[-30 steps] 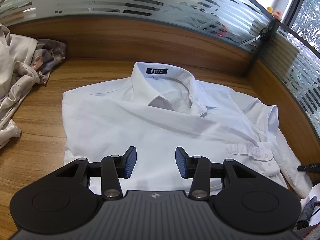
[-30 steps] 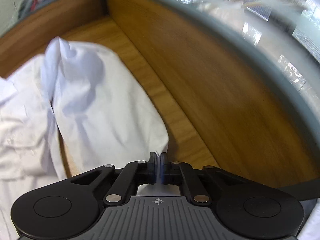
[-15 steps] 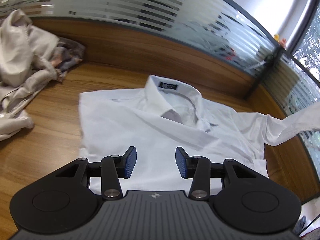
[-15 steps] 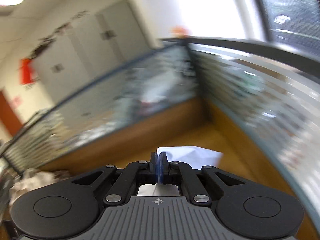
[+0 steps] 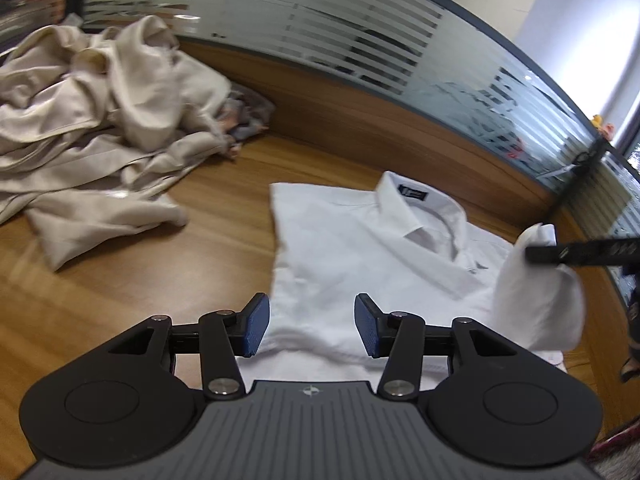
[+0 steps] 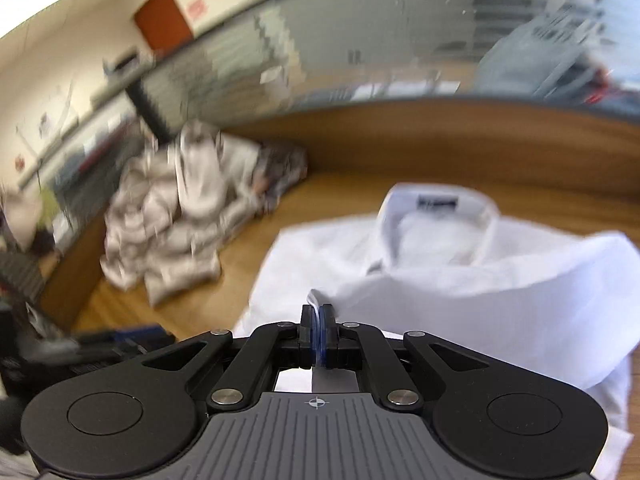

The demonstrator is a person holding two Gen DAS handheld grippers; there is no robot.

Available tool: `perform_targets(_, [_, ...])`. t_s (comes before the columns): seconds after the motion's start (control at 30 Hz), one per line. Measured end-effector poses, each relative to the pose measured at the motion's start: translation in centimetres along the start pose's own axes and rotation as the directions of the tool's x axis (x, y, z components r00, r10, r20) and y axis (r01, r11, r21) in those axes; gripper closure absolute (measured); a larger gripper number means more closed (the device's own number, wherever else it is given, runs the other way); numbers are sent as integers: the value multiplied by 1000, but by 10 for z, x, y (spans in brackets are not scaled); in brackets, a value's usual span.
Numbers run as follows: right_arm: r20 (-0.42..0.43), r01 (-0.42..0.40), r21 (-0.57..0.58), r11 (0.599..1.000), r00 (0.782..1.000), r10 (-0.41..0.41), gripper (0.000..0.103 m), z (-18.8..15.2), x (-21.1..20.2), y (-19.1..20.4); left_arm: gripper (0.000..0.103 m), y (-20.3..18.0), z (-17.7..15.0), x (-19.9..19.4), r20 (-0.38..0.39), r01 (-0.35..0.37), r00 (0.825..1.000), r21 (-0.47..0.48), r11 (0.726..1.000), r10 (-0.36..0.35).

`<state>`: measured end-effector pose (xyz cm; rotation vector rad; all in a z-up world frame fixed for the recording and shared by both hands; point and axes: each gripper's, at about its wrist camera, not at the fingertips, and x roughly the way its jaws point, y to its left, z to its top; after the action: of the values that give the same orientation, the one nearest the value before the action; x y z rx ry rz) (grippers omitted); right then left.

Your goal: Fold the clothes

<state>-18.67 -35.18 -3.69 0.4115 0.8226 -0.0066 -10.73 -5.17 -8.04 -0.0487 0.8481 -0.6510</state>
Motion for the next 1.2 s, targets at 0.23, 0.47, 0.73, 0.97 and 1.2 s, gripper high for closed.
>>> perform_targets(0.23, [-66, -57, -96, 994, 996, 51, 68, -14, 4, 1, 43, -8, -14, -11, 4, -41, 999, -7, 999, 41])
perform_targets(0.47, [-23, -42, -113, 993, 999, 39, 55, -11, -47, -22, 41, -42, -20, -5, -22, 30, 999, 26, 999, -30])
perform_targets(0.73, [-45, 86, -3, 996, 995, -86, 53, -43, -74, -84, 37, -96, -32, 13, -102, 170, 983, 151, 974, -156])
perform_targets(0.97, [-144, -4, 93, 996, 989, 17, 52, -75, -56, -111, 29, -121, -43, 27, -156, 198, 974, 259, 945, -162])
perform_targets(1.2, [-211, -185, 119, 976, 955, 207, 52, -95, -7, -86, 21, -126, -46, 25, -157, 196, 976, 344, 918, -149])
